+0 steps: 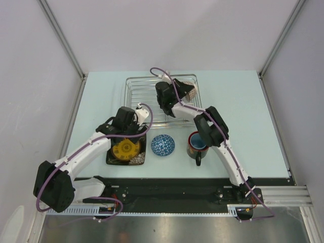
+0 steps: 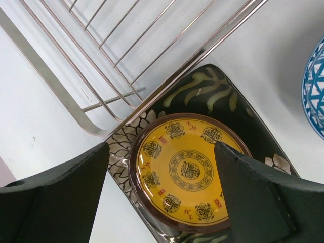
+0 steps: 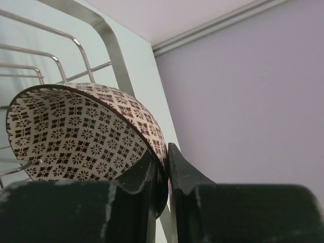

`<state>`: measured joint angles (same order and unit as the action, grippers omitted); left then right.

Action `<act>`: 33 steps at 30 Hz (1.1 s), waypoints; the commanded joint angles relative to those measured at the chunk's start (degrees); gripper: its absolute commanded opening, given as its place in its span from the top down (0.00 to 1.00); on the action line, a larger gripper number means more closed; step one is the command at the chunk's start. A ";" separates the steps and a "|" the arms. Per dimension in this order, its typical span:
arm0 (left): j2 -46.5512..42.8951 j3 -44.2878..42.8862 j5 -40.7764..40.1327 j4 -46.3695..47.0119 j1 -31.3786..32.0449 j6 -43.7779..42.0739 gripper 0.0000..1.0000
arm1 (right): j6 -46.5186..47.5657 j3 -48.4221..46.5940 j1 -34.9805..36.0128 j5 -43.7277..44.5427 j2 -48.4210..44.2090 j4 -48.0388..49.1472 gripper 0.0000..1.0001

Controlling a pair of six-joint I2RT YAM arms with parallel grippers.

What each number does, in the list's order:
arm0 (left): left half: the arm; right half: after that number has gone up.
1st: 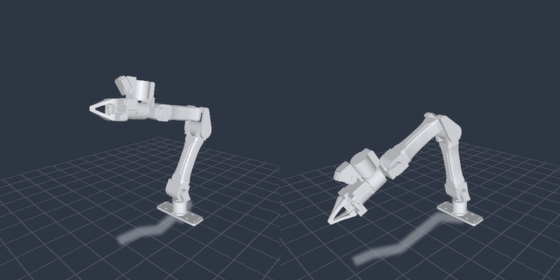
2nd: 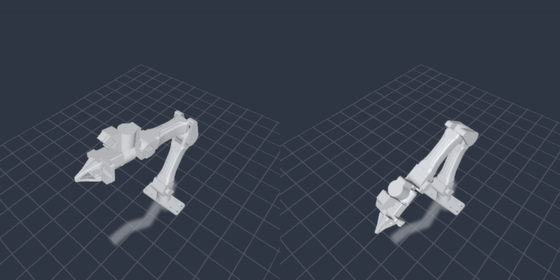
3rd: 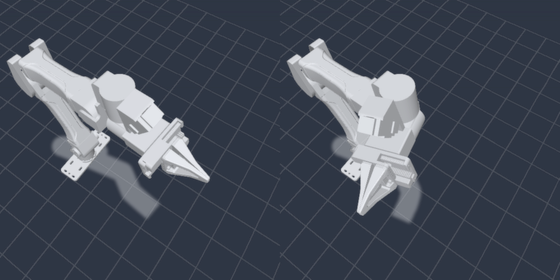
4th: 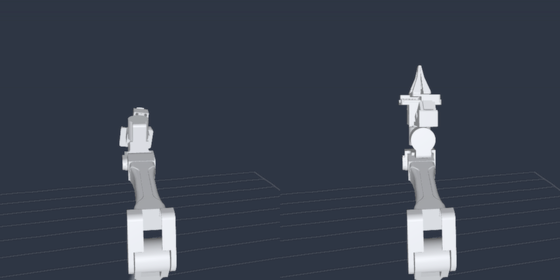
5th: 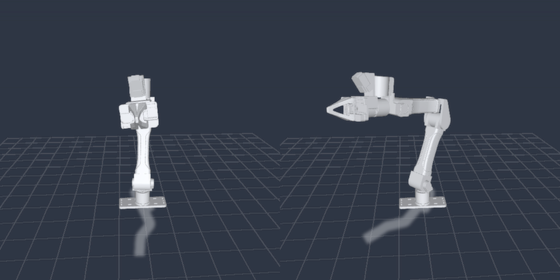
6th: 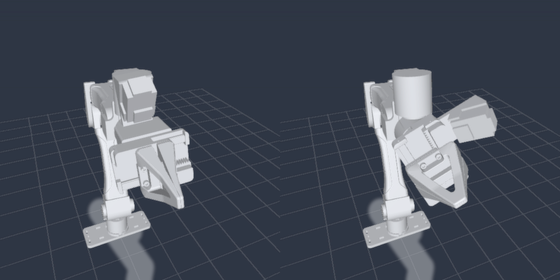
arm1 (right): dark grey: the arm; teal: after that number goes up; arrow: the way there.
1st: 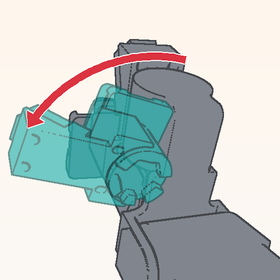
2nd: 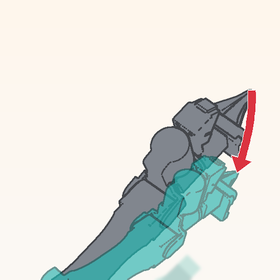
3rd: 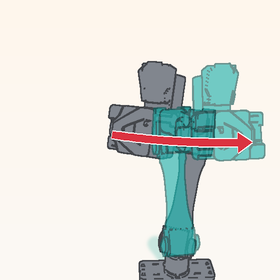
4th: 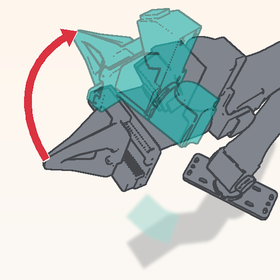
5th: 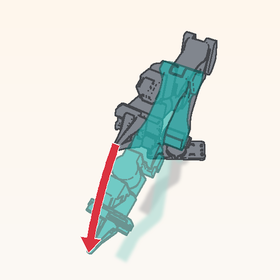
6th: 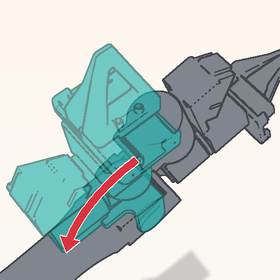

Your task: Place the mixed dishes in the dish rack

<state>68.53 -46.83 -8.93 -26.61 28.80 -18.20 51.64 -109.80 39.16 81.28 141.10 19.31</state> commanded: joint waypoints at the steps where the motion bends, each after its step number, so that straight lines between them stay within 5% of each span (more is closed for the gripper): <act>1: -2.87 -1.08 -1.00 -0.55 -0.41 -1.31 0.10 | 19.33 -3.67 -0.40 5.73 0.49 25.64 1.00; 28: -2.97 -0.72 -0.74 -0.46 -0.85 -0.88 0.10 | 7.70 -6.48 0.92 7.50 5.24 16.91 1.00; 30: -2.88 -0.72 -0.74 -0.55 -0.93 -0.96 0.10 | 3.76 -6.74 0.83 6.97 4.89 10.43 0.91; 31: -2.88 -0.72 -0.74 -0.63 -0.94 -0.96 0.10 | -5.31 -8.40 0.83 5.75 4.63 5.61 0.83; 32: -2.79 -0.81 -0.74 -0.64 -0.94 -0.96 0.10 | -13.76 -10.76 0.83 4.34 4.45 -13.67 0.63; 33: -2.79 -0.90 -0.74 -0.72 -1.11 -0.96 0.10 | -25.59 -14.96 0.75 1.37 4.97 -31.26 0.53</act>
<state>66.70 -46.83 -8.93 -27.57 28.32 -18.55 55.57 -115.35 40.16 85.14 147.61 28.34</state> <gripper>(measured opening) 0.899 0.302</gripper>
